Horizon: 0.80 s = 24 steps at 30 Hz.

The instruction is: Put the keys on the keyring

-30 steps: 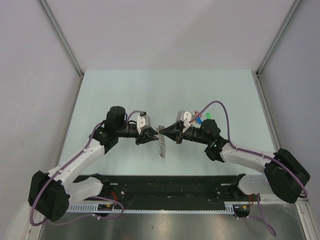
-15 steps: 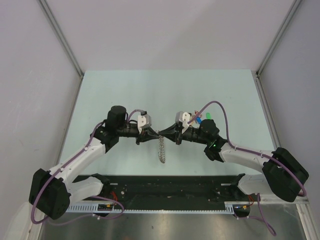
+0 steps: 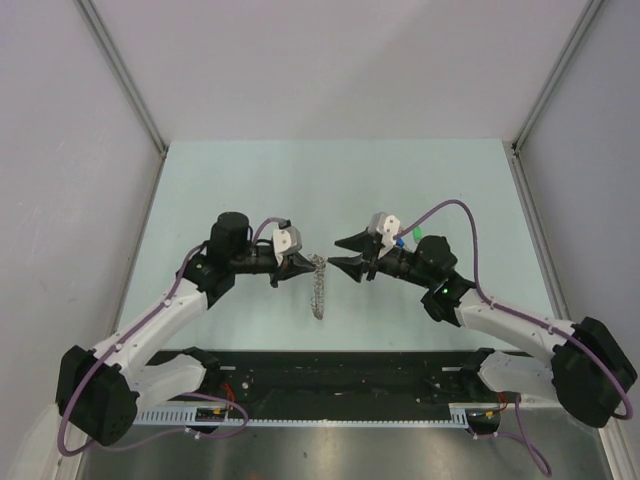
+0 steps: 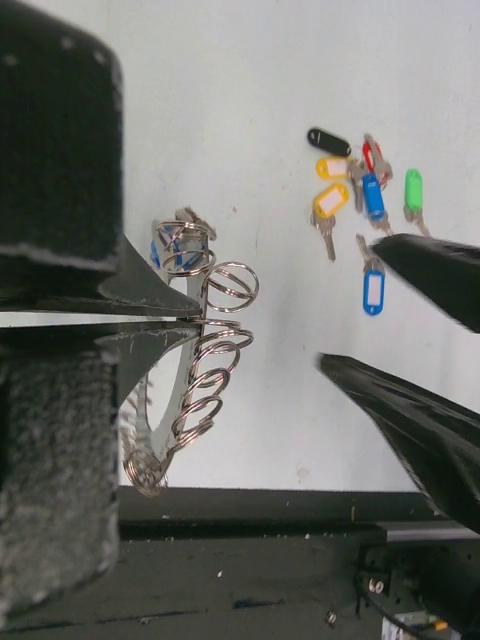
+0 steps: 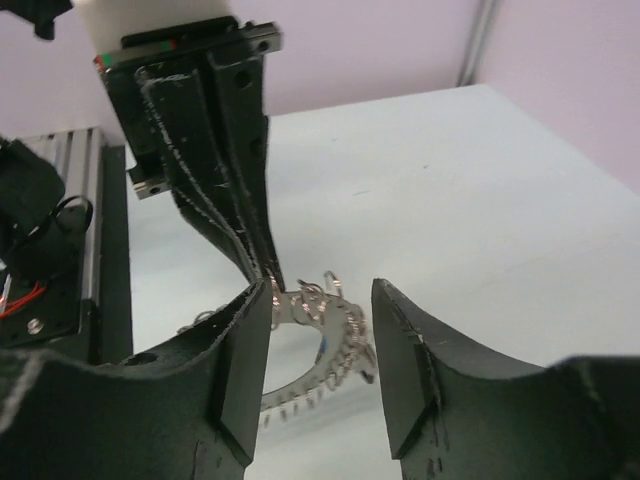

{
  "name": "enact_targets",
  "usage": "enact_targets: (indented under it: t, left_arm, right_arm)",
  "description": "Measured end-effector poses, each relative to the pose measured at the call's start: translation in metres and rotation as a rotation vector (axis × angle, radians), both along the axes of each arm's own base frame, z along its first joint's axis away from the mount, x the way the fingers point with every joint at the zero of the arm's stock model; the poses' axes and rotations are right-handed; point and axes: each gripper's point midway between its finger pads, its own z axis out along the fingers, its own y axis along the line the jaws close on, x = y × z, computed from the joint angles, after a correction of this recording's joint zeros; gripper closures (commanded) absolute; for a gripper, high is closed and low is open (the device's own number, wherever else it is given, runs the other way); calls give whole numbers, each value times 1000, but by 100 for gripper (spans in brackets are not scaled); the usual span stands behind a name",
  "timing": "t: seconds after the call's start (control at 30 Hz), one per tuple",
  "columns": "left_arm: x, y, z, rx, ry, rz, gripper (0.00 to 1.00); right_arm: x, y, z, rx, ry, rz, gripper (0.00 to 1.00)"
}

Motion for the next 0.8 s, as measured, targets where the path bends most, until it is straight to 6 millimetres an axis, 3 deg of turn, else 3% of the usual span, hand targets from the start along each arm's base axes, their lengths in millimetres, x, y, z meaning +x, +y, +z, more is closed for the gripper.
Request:
enact_targets:
  t: [0.2, 0.6, 0.8]
  left_arm:
    - [7, 5, 17, -18, -71, 58, 100]
    - [9, 4, 20, -25, -83, 75, 100]
    - [7, 2, 20, -25, -83, 66, 100]
  right_arm:
    - [8, -24, 21, 27, -28, -60, 36]
    - [0, -9, -22, -62, 89, 73, 20]
    - [-4, -1, -27, -63, 93, 125, 19]
